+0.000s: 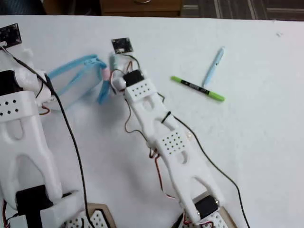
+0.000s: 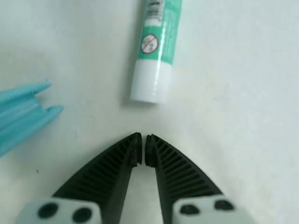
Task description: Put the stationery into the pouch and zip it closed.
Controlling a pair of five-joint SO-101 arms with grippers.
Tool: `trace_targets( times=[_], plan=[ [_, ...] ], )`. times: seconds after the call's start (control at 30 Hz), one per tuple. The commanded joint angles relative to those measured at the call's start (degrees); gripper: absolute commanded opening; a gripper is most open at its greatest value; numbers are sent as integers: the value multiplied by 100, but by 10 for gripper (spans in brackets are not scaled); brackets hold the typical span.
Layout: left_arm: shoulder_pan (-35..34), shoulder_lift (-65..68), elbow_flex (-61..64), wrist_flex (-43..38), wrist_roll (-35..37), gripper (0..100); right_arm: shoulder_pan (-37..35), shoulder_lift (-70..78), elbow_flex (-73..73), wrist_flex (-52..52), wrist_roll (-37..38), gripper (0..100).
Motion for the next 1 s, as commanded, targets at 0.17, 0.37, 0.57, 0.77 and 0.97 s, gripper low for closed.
trace_targets(
  times=[0.17,0.37,0.57,0.77,0.97],
  plan=[
    [-40,-4,-62,18,26,24,224,-848,-18,1596,202,26],
    [-40,-4,-79,18,26,24,215,-1147,-211,945,431,78],
    [-40,-4,-79,18,26,24,101,-822,-88,-743,202,343],
    [-40,-4,-79,18,26,24,-215,-207,-141,-1323,158,325],
    [-40,-4,-79,0,26,24,-198,312,-79,-2070,202,207]
  ],
)
